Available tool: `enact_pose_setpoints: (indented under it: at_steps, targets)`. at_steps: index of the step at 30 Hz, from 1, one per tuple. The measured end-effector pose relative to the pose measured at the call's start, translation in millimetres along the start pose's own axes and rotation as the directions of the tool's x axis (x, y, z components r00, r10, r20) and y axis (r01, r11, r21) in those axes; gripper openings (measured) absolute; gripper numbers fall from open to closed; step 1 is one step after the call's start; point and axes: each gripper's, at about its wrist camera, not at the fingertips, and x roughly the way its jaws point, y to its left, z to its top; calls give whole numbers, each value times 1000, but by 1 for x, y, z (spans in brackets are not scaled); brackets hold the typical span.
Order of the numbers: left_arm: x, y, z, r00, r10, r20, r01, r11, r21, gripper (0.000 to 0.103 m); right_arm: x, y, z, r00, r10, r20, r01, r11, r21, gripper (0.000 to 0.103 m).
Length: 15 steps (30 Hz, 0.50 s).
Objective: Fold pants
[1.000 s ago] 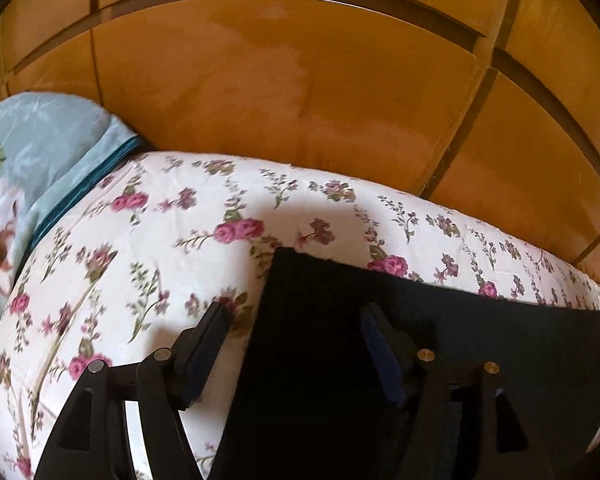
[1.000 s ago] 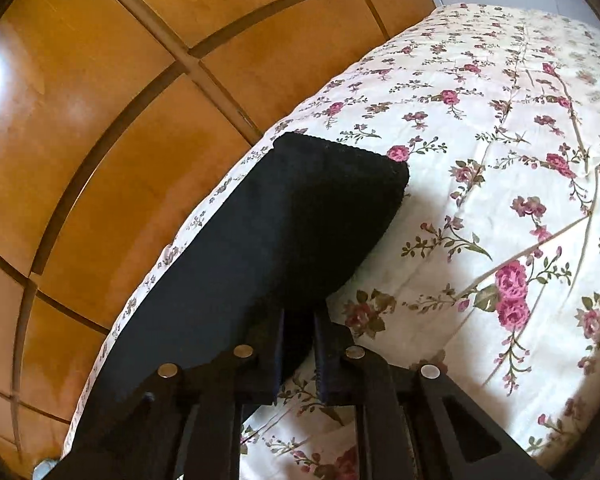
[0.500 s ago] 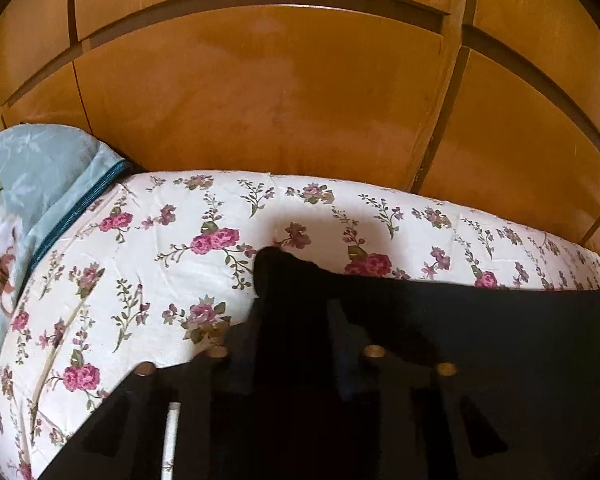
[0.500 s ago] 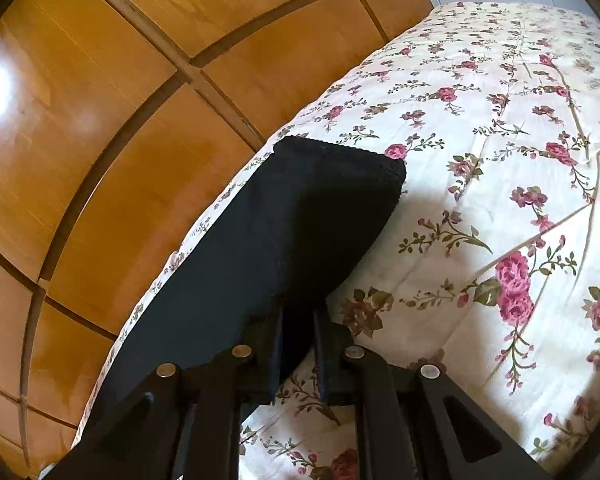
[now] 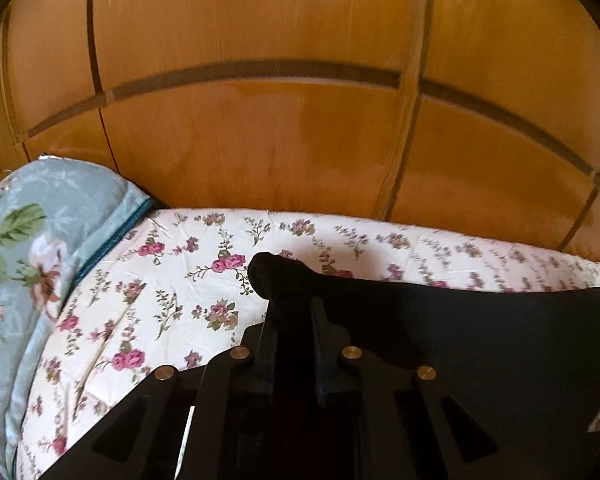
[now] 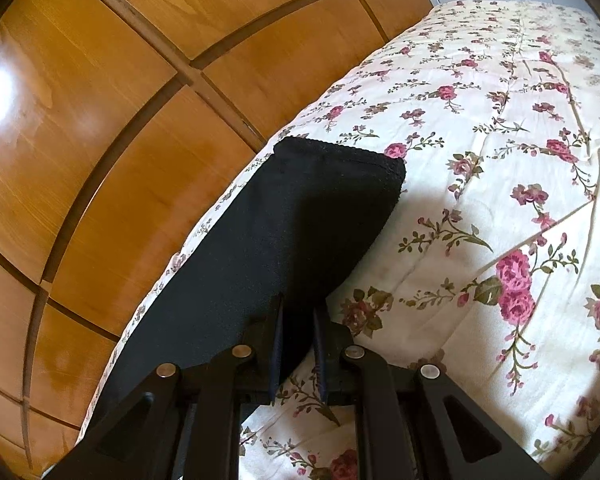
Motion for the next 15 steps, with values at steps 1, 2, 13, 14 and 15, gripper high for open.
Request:
enact_pose_setpoints:
  at_steps: [1,2,13,14,15]
  targets:
    - [-10,0,-1,1000,-10,11,10,1000,-6,13,0,0,0,1000,0,-2,0,1000,2,14]
    - [-17,0,-2,1000,-16,17,17,1000,-11,13,0,1,1,1000,4,-6,-4,1000,4,16]
    - [-90,-1,-30,993,-81,87,84,996,-20,12,-34,33,-1,998,-35,-43,34,999,-22,53]
    - [-94,0,-33,992,-86,92,89,996,-24,12,-41,37,-5,998,-45,-32,44,999,-28,53]
    - [-100,0,-38,991,-93,100,96,995,-30,12,-50,42,-9,998,-63,-20,62,998,-31,53]
